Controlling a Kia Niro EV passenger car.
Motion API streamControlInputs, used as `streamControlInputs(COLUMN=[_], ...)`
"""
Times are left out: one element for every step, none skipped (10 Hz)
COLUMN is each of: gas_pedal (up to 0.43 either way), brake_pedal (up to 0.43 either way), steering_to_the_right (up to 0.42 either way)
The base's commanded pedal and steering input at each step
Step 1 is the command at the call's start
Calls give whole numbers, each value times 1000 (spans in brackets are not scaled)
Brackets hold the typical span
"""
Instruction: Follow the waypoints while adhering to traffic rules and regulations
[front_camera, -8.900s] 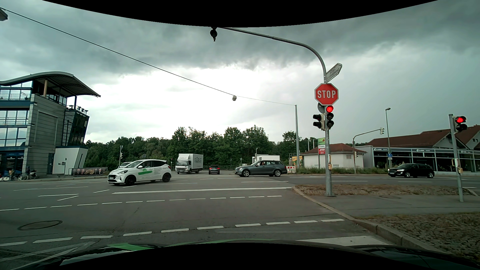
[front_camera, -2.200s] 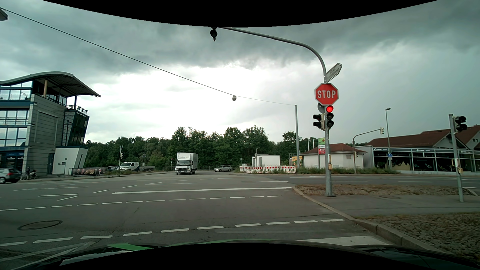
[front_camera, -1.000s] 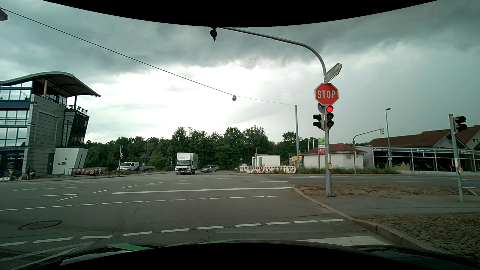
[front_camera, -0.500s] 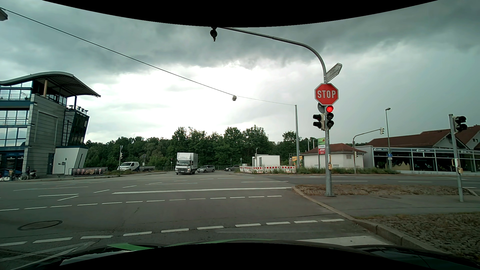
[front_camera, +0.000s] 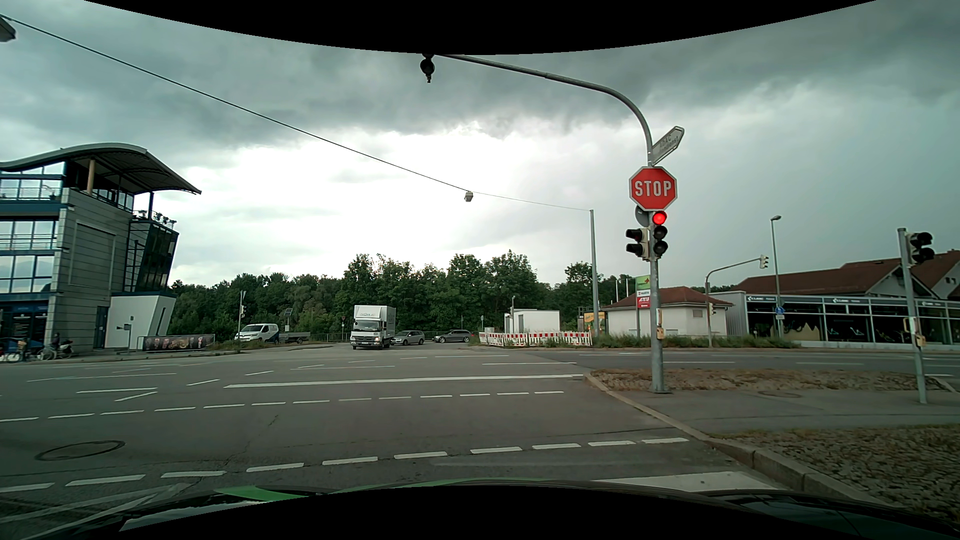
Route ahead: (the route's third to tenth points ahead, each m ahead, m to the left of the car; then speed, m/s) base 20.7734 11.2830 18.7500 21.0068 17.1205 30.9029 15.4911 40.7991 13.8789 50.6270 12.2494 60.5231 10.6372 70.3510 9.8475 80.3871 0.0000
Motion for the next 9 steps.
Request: streamControlInputs(gas_pedal=[0,0,0,0,0,0,0,0,0], brake_pedal=[323,329,329,329,329,329,329,323,329], steering_to_the_right=[-95,-95,-95,-95,-94,-95,-95,-95,-95])
